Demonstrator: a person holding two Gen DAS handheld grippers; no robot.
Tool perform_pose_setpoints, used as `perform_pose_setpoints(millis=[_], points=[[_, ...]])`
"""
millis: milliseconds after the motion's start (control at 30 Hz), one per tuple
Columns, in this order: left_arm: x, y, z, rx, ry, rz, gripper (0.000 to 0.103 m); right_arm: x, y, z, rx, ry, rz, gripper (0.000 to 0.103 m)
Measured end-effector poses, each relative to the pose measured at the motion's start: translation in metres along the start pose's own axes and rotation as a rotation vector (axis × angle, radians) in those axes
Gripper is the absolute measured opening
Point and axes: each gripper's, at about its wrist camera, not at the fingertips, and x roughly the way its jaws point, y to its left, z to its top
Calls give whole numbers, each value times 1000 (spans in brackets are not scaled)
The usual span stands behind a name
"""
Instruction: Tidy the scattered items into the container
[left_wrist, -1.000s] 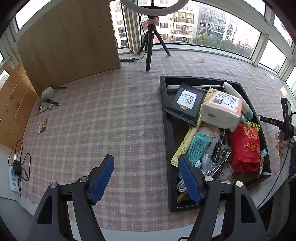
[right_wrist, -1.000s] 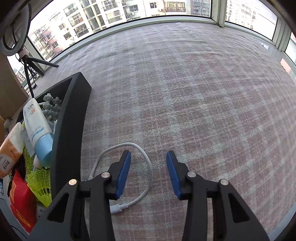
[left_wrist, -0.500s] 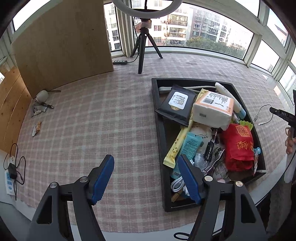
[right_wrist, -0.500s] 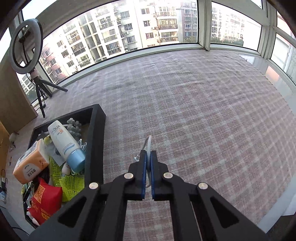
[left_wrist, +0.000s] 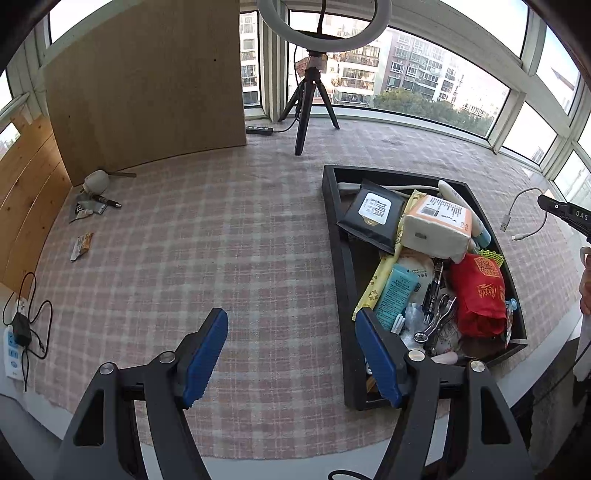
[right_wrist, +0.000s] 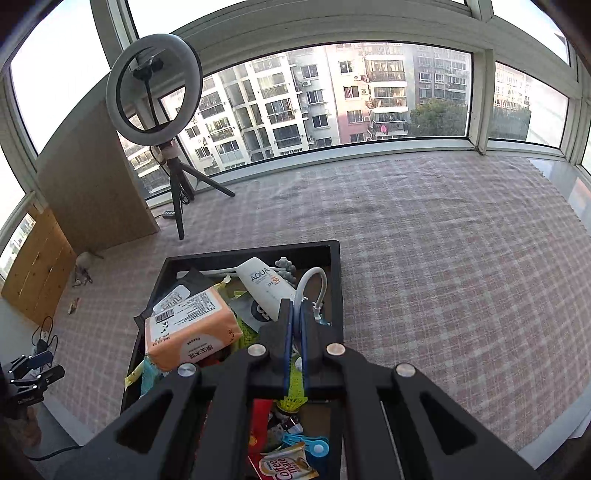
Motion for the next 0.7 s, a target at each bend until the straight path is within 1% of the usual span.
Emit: perform_pose_setpoints(millis=[100,167,233,300,467,567,633,700], points=[[-2,16,-2,-18,-5,4,69,7,28,-2,-61,21,-23,4],[-4,28,-2,-26,-8,5,69,13,44,-2,-76,60,-5,10],[-5,40,-2,-32,-12,4,69,13,56,-3,-63,61,0,23],[-5,54,0,-35,-14,2,69,9,66,-3,-53,49,-5,30],[-1,90,6,-21,-11,-7,69,5,97,-7,-26,53,-24,32],[3,114,9,-5,-4,-1,69,6,121,-12,3,47,-34,38],[5,131,12,1,-2,1,69,10,140,-16,21,53,-31,39],[8,150,14,4,-7,19,69,14,163,-22,17,56,-39,39]])
